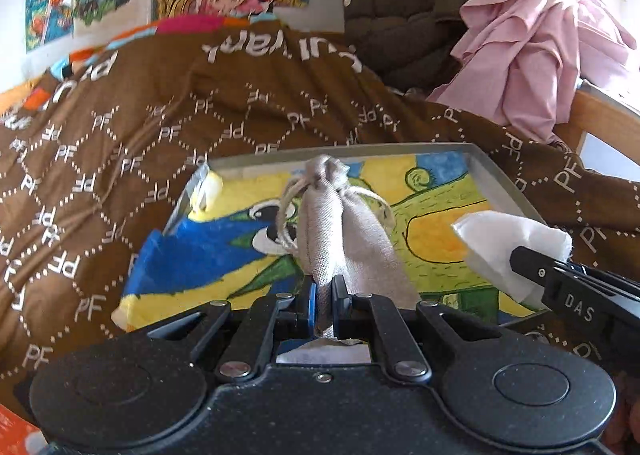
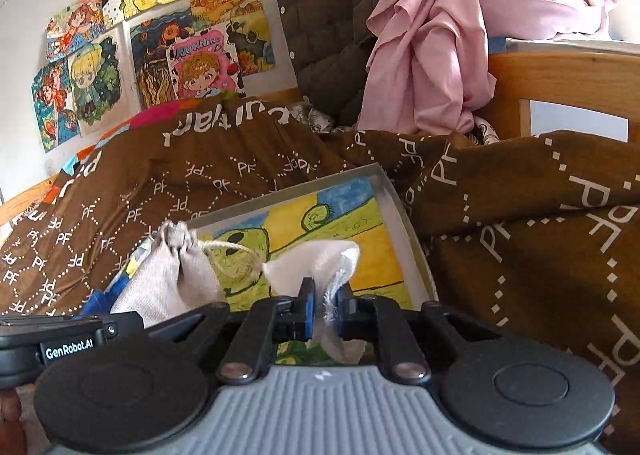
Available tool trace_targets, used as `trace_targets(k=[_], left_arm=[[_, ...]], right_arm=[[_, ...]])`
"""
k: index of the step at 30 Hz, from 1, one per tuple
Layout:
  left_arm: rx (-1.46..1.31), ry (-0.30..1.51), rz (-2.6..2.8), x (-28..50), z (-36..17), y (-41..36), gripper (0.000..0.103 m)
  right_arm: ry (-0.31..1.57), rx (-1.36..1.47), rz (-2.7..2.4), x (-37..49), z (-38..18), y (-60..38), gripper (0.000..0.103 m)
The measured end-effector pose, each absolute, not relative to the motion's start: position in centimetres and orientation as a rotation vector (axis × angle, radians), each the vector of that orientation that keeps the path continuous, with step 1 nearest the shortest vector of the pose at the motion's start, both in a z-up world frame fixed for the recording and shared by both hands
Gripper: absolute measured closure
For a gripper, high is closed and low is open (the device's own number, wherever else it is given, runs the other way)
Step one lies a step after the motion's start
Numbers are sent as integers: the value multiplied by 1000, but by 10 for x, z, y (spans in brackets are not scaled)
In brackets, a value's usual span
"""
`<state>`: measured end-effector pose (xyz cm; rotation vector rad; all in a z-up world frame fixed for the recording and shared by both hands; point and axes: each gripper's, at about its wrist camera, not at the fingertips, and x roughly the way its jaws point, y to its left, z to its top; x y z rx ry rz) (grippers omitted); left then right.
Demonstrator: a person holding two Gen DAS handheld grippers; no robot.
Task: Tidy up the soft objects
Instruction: 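Carry the pouch and tissue over the cartoon tray and open both grippers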
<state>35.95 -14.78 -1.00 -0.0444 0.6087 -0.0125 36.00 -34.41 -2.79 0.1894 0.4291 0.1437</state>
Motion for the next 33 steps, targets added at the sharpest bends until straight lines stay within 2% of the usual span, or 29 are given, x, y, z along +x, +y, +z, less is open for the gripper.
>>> trace_targets(k=[2, 4, 5, 7, 11, 14, 16, 18, 20, 22, 26, 28, 33], left_arm=[[-54, 624, -11, 361, -12, -146, 95], [-64, 633, -5, 361, -12, -144, 90], [-68, 634, 2, 360, -12, -143, 88], [-77, 641, 19, 359, -11, -141, 82], [-71, 624, 34, 350, -7, -139, 74], [-86, 594, 46, 338, -1, -135, 66], [-110, 572, 61, 330, 5, -131, 52], [-123, 558, 80, 322, 11, -127, 44], [-112, 539, 96, 314, 20, -125, 39], [-90, 518, 106, 305, 30, -124, 27], [-96, 463, 107, 279, 49, -118, 15], [-108, 435, 115, 265, 56, -114, 5], [-138, 369, 94, 226, 72, -105, 1]], right_arm=[[431, 189, 145, 359, -27, -343, 87], [431, 185, 148, 358, -25, -342, 70], [429, 182, 151, 359, -24, -341, 67], [431, 180, 154, 357, -23, -340, 55], [417, 172, 166, 352, -17, -340, 43], [366, 123, 140, 340, -6, -336, 30], [337, 105, 129, 332, 1, -335, 23], [316, 105, 126, 323, 10, -335, 18], [297, 107, 126, 313, 19, -335, 14], [279, 103, 119, 302, 28, -335, 10], [253, 91, 124, 279, 43, -335, 4], [241, 86, 127, 266, 50, -334, 0], [211, 62, 135, 232, 62, -332, 0]])
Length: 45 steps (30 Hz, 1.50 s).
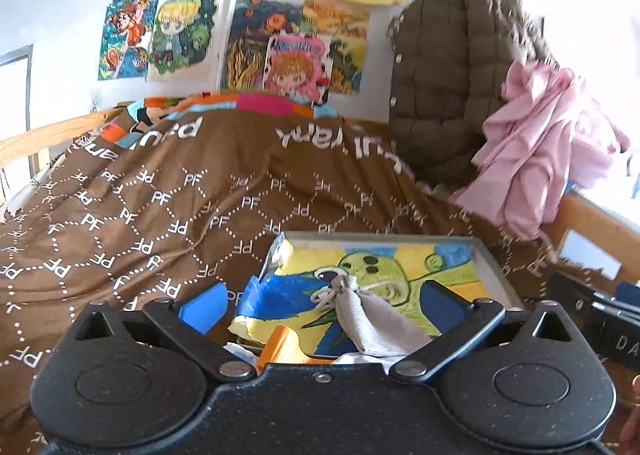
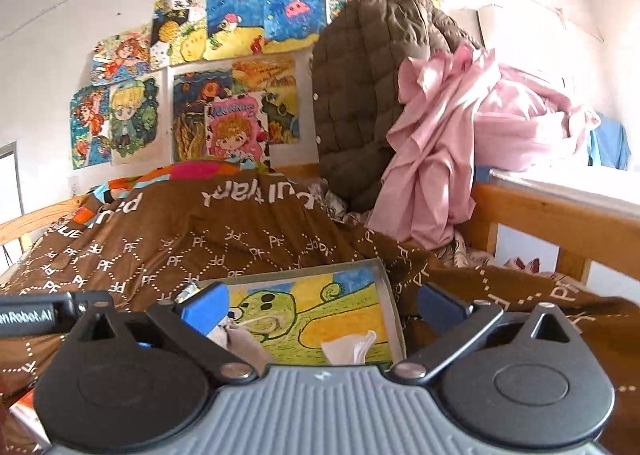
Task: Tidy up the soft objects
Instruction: 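Carry the pouch and tissue over the cartoon tray and open both grippers, then move both open grippers back over the pile of soft items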
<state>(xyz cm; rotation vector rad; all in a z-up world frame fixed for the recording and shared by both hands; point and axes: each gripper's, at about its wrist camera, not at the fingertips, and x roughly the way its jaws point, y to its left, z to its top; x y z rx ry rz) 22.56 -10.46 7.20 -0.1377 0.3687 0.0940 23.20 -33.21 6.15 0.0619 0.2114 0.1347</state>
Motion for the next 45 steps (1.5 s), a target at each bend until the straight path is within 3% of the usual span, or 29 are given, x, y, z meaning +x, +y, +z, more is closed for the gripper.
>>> trace_targets(k=[10, 21, 45], left_arm=[[-156, 309, 85, 159, 84, -82, 1], [-118, 289, 59, 107, 62, -59, 1], [-108, 530, -206, 82, -33, -5, 1]], right_arm=[[152, 24, 148, 168, 76, -315, 0], [140, -73, 167, 109, 55, -290, 0], [393, -207, 187, 79, -8, -241, 0]])
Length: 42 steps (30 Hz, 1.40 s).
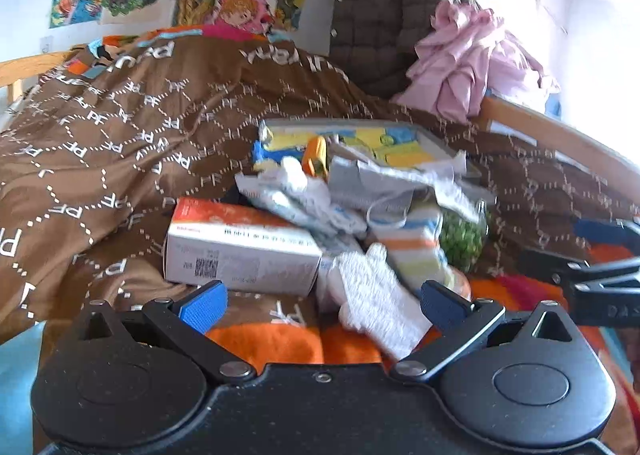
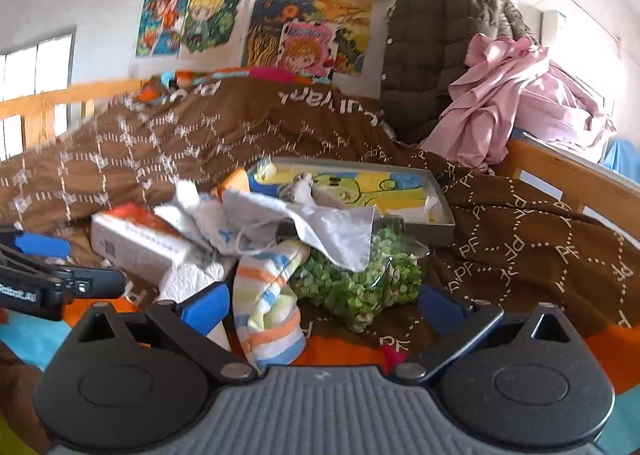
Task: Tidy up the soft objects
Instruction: 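Move both open grippers back over the pile of soft items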
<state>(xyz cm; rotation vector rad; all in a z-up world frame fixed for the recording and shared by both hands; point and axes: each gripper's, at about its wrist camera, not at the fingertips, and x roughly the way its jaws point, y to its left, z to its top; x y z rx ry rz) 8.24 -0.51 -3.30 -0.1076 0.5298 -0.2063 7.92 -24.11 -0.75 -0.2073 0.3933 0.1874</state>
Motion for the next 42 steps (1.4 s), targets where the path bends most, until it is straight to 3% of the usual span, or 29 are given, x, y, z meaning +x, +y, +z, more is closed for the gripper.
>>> trace_targets(k=[16, 32, 36, 42], left_arm=[[-107, 596, -424, 134, -60, -7, 1], [-314, 599, -531, 155, -84, 2, 1], [-319, 610, -539, 156, -82, 0, 9], [-347, 611, -584, 154, -81, -1, 27]], right_arm=[[522, -222, 225, 117, -43, -228, 0], [542, -246, 230, 139, -59, -221, 0], [534, -245, 235, 139, -60, -220, 1], [502, -265, 223, 137, -61, -217, 11]])
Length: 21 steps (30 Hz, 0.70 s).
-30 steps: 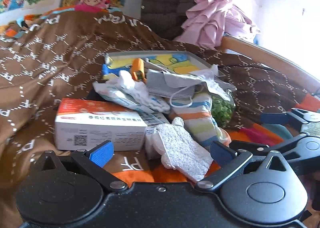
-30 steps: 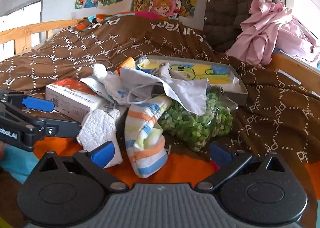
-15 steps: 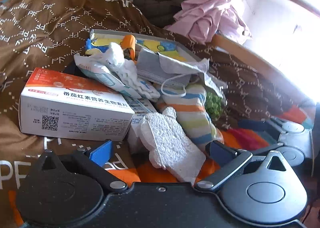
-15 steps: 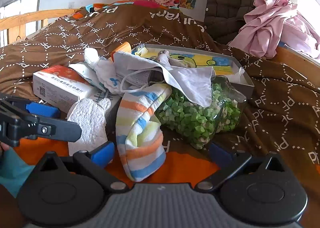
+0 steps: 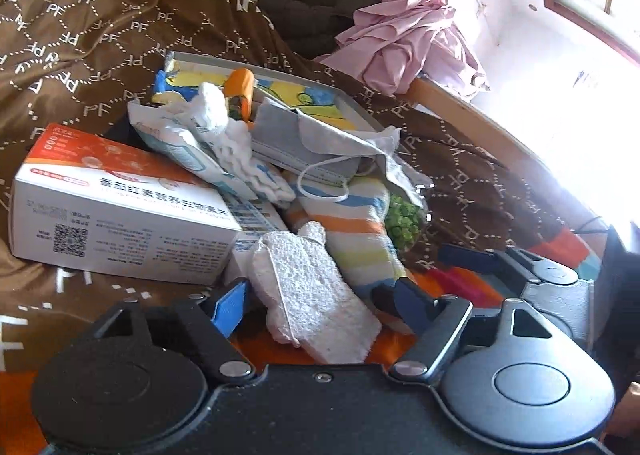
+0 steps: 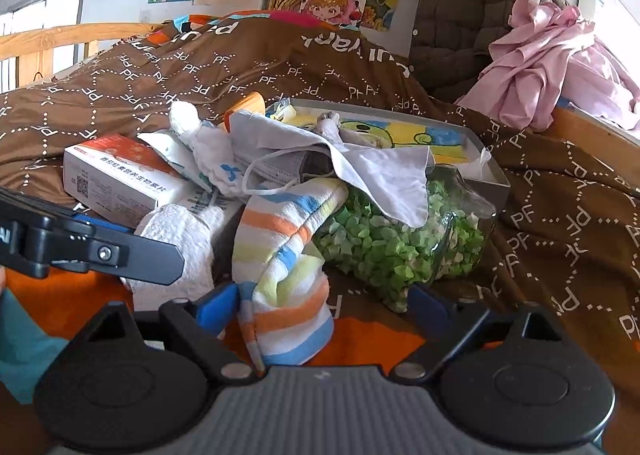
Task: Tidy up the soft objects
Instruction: 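Move both open grippers back over the pile of soft items, then grasp the white textured towel with the left gripper while the right gripper grasps the striped sock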
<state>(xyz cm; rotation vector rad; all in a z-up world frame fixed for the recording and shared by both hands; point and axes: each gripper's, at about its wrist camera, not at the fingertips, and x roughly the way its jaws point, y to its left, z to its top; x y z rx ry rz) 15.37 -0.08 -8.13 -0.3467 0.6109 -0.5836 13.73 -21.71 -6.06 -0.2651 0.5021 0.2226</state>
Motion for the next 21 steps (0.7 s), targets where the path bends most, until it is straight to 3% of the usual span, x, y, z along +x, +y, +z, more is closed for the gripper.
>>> trace_targets(k=[3, 8, 13, 14, 16, 21], left_arm=[[-369, 612, -607, 154, -82, 0, 39], [-410, 629, -607, 156, -85, 3, 46], [-488, 677, -620, 161, -91, 7, 67], [-488, 681, -624, 161, -92, 6, 68], [-482, 682, -631, 161, -93, 4, 69], [-455, 693, -619, 162, -97, -2, 69]], right_arm=[[497, -260, 236, 137, -61, -217, 14], [512, -261, 263, 138, -65, -213, 20], [518, -263, 272, 140, -69, -211, 28], [520, -260, 275, 140, -69, -211, 30], [533, -260, 283, 141, -70, -211, 43], [563, -267, 300, 145, -78, -208, 50]])
